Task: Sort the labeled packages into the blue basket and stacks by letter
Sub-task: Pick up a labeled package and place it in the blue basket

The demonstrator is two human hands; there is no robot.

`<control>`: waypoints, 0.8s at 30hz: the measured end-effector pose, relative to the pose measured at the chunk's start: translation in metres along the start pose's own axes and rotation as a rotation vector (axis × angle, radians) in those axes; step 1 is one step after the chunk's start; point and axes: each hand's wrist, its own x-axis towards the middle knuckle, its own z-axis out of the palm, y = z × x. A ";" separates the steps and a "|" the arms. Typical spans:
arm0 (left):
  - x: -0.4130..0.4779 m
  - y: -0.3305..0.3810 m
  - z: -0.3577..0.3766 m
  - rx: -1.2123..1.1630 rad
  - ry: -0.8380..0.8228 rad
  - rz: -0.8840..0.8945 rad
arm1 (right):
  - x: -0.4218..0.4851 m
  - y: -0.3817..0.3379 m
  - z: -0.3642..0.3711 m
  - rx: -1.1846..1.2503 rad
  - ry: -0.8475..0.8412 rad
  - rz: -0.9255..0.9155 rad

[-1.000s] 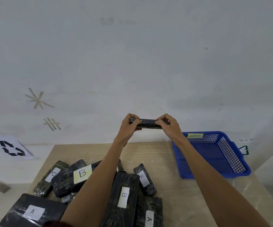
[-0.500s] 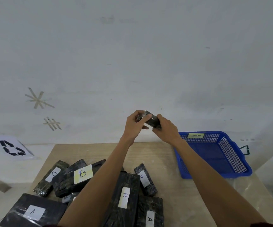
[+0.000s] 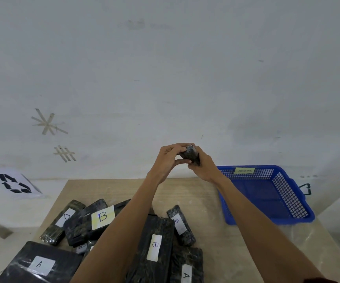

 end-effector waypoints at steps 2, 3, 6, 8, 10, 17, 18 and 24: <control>-0.001 0.000 -0.001 0.005 0.003 -0.009 | 0.000 0.001 0.003 0.006 0.020 0.001; -0.002 0.000 -0.001 0.008 0.007 -0.012 | 0.000 0.001 0.005 0.009 0.023 -0.002; -0.004 -0.002 -0.003 0.011 0.022 -0.003 | 0.001 0.000 0.006 -0.001 0.007 -0.025; -0.004 -0.001 -0.004 0.012 0.024 0.006 | 0.002 0.000 0.005 -0.004 -0.001 -0.027; -0.004 0.000 -0.004 0.014 0.020 0.007 | 0.002 0.001 0.004 -0.016 -0.007 -0.013; -0.006 -0.002 -0.004 0.007 0.006 0.012 | 0.000 0.002 0.002 -0.032 0.028 -0.048; -0.007 -0.002 -0.003 -0.006 0.011 0.012 | -0.001 0.002 0.002 -0.041 0.042 -0.050; -0.009 -0.001 -0.004 -0.054 -0.029 0.031 | -0.005 0.003 -0.008 -0.376 0.106 0.052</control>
